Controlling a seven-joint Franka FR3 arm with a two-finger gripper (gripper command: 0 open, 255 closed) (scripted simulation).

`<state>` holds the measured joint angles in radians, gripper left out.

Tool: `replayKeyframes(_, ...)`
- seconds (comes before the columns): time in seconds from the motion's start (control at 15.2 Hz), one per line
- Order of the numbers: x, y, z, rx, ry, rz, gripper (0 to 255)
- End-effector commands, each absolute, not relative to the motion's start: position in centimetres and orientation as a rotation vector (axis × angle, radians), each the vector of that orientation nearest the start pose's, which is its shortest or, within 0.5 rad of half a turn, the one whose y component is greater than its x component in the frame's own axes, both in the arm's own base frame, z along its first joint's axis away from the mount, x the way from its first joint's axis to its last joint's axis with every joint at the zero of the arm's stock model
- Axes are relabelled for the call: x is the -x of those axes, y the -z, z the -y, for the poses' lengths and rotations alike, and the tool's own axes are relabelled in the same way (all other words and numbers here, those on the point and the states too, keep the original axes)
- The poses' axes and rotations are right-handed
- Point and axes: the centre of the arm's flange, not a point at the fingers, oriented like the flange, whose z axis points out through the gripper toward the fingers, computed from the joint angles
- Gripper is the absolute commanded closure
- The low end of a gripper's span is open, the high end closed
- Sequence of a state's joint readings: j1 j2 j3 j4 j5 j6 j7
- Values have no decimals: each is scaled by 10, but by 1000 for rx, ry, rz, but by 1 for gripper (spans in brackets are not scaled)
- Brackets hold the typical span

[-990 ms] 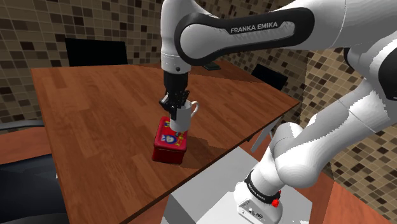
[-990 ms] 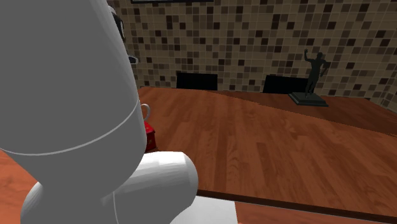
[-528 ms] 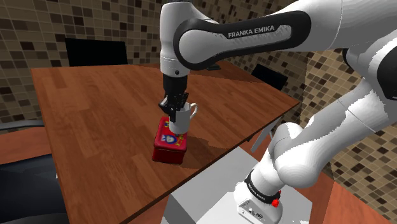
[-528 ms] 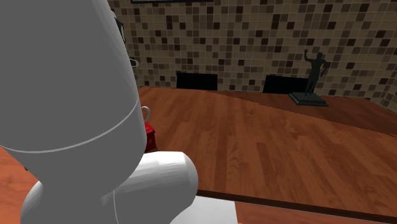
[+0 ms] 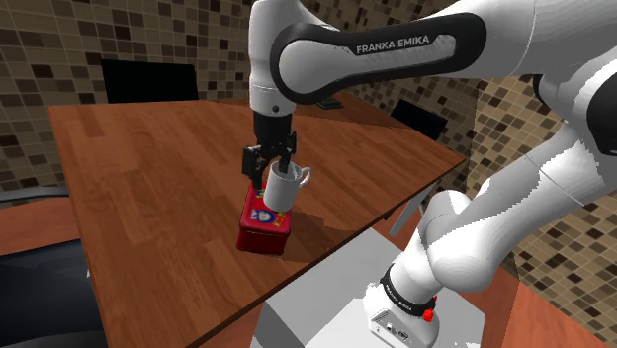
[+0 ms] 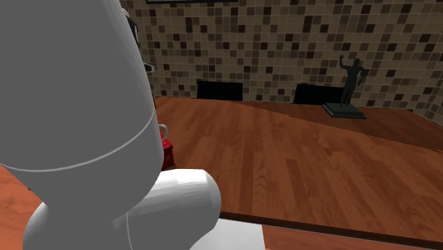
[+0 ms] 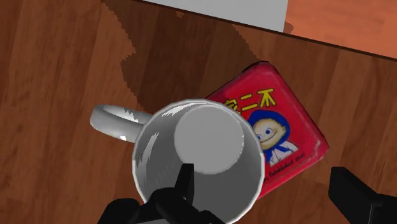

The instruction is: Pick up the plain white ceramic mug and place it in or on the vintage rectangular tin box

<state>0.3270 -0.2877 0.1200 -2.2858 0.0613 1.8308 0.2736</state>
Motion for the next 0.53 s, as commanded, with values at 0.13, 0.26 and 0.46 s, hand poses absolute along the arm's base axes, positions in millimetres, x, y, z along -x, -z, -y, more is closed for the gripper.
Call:
replayKeyframes(0.13,-403,-497,-200,3159,-265,229,0)
replayKeyframes(0.26,-403,-497,-200,3159,-265,229,0)
replayKeyframes(0.46,-403,-497,-200,3159,-265,229,0)
